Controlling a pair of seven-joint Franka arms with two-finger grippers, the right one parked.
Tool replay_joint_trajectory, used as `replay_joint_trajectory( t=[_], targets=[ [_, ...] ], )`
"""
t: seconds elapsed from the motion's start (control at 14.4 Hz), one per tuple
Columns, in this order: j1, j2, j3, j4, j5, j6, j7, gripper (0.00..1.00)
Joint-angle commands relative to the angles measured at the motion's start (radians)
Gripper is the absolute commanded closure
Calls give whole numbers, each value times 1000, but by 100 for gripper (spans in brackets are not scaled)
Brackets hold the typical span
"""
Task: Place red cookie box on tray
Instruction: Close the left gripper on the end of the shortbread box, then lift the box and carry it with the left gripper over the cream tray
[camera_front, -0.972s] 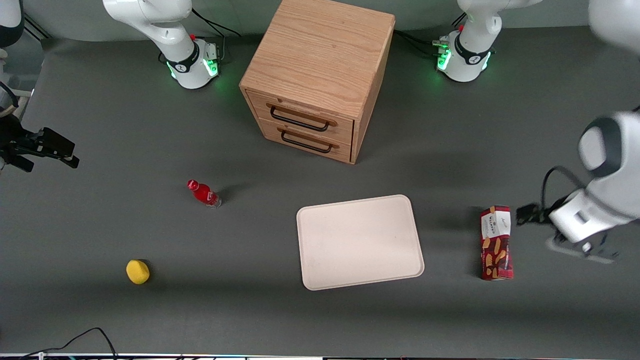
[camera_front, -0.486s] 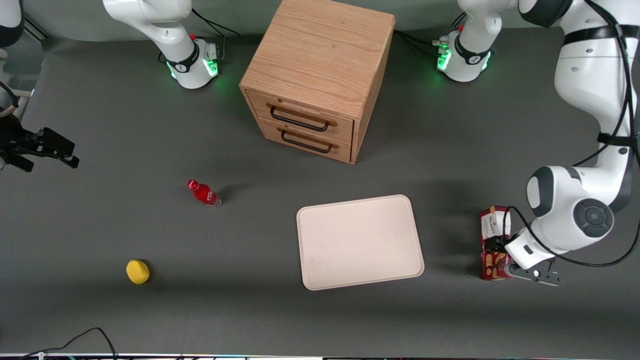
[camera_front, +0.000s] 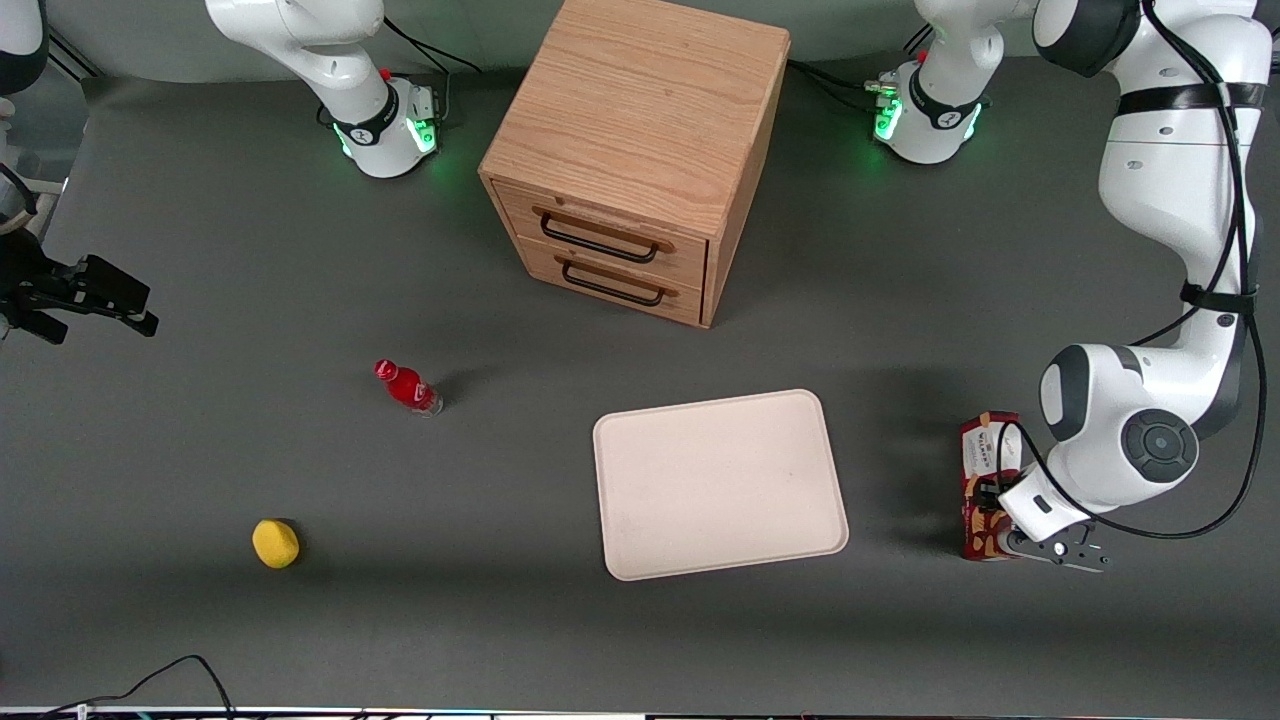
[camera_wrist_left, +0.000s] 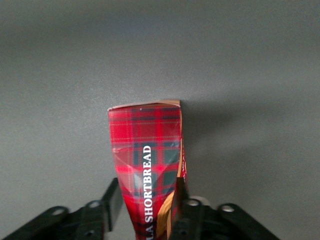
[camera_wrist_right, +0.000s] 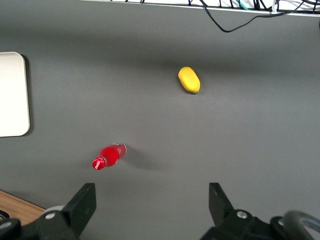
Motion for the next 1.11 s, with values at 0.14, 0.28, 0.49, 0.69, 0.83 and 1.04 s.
replay_joint_trajectory(
  t=[0.14,0.28,0.49,0.69,0.83,1.04],
  targets=[
    [-12,-16,4,10,22,-25,-39,100],
    [-30,-71,2,19,21,-111,-69,100],
    [-88,-186,-6,56,9,-296,-188,100],
    [-223,-191,-21,160,7,-425,-497,100],
    [-295,-151,-25,180,7,-415,-688,100],
    [-375,-46,-29,238,7,-384,-806,100]
  ],
)
